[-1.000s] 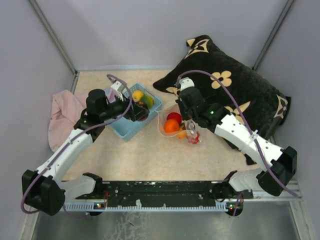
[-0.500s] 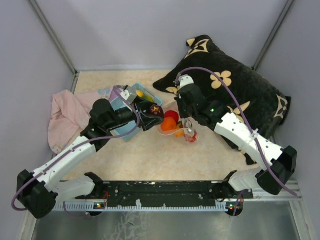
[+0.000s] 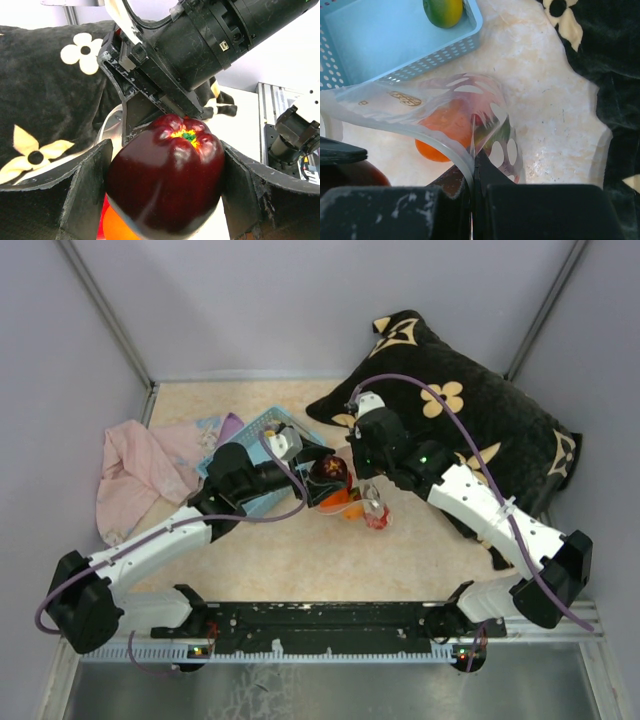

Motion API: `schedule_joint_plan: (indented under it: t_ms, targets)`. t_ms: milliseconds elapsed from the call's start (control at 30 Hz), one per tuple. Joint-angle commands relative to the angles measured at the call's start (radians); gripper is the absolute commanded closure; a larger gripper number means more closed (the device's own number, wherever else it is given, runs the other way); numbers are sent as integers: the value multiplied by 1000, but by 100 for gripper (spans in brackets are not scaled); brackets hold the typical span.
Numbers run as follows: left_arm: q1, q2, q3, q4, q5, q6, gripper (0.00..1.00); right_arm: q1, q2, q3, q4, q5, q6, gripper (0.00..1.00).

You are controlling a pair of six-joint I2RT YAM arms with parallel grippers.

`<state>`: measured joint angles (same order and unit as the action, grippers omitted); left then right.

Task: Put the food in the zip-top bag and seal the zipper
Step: Place the fake vegetable in the zipper food storage bag.

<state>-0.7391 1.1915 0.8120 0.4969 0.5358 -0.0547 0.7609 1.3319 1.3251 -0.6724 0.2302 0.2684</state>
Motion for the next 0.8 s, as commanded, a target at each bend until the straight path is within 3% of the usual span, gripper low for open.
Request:
schedule_joint_plan:
  t_ms: [0, 567, 700, 767]
  targets:
    - [-27, 20, 3, 45, -26, 77, 24, -5, -6, 61, 37, -26, 20, 100]
    - [-54, 107, 60, -183, -225, 269, 19, -5, -20, 45, 61, -54, 16, 100]
    - [-54, 121, 84, -192, -214, 250, 14, -4, -23, 41, 68, -48, 14, 100]
    - [-54, 123, 96, -203, -214, 237, 4, -4, -25, 41, 69, -41, 14, 100]
